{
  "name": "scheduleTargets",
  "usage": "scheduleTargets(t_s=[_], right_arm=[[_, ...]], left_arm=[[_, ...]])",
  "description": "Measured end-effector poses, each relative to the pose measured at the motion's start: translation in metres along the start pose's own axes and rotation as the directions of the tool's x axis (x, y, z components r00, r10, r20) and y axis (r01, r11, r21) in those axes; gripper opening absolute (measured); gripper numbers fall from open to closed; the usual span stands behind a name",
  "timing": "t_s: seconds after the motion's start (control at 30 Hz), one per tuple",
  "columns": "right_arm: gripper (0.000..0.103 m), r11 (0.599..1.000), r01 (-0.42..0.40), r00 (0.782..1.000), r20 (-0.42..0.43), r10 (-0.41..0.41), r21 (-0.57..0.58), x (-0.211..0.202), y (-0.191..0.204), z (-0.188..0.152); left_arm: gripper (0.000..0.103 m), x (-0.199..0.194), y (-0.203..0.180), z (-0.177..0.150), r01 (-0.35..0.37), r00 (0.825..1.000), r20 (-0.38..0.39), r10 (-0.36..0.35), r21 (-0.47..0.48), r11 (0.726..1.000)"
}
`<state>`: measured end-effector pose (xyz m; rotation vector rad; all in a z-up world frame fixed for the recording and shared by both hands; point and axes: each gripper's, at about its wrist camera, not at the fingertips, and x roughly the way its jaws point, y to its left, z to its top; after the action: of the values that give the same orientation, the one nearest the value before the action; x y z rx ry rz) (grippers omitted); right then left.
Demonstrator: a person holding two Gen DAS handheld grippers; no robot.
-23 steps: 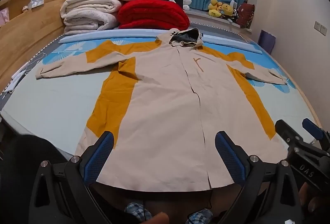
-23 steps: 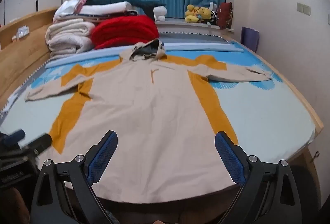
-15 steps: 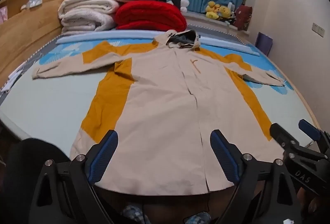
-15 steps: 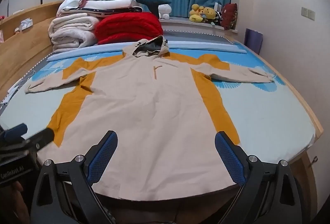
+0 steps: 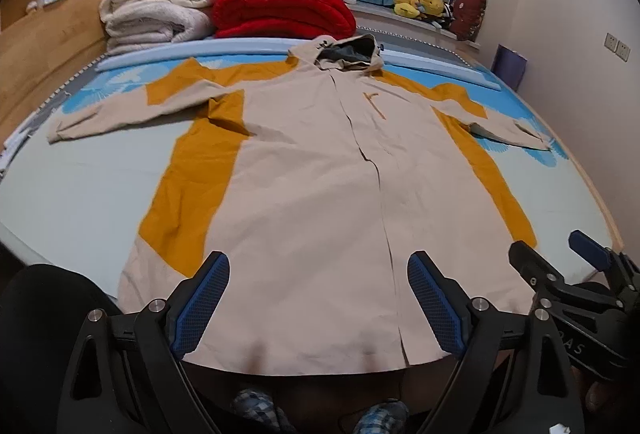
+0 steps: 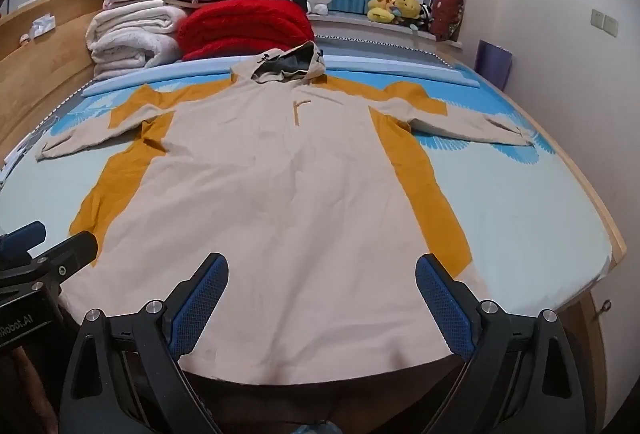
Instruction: Fold large clothes
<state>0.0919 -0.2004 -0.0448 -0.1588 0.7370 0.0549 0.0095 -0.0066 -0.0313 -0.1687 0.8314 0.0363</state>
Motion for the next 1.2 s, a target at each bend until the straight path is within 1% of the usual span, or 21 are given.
scheduleTargets(t_s=[0.07, 0.13, 0.33, 0.6, 0.77, 1.2], right_arm=[[0.094, 1.0, 0.002, 1.0, -0.002, -0.002, 0.0, 0.001, 0.0, 0.0], [0.094, 1.0, 0.0, 1.0, -0.001, 0.0, 0.0, 0.001, 0.0, -0.001], [0.094, 1.0, 0.016, 1.0, -0.008, -0.016, -0.019, 0.005, 0.004, -0.003], [0.094, 0.999, 0.023, 1.0, 0.002, -0.023, -0.029, 0.005, 0.004, -0.003], [0.094, 0.999, 0.03, 1.0, 0.006, -0.03, -0.031, 0.005, 0.004, -0.002], [0.094, 0.998, 0.039, 0.999, 0.02, -0.038, -0.04, 0.003, 0.003, -0.003]], left_arm=[[0.08, 0.002, 0.003, 0.0, -0.002, 1.0, -0.008, 0.002, -0.003, 1.0], [0.078, 0.001, 0.005, 0.001, -0.012, 1.0, -0.006, 0.012, -0.01, 1.0], [0.078, -0.003, 0.007, 0.002, -0.002, 1.0, 0.008, 0.002, -0.006, 1.0], [0.078, -0.009, -0.001, 0.003, 0.02, 0.999, 0.039, -0.021, 0.035, 0.999], [0.078, -0.01, -0.004, 0.003, 0.031, 0.999, 0.038, -0.033, 0.054, 0.998], [0.078, -0.006, -0.006, 0.0, 0.018, 0.999, 0.035, -0.021, 0.078, 0.997]])
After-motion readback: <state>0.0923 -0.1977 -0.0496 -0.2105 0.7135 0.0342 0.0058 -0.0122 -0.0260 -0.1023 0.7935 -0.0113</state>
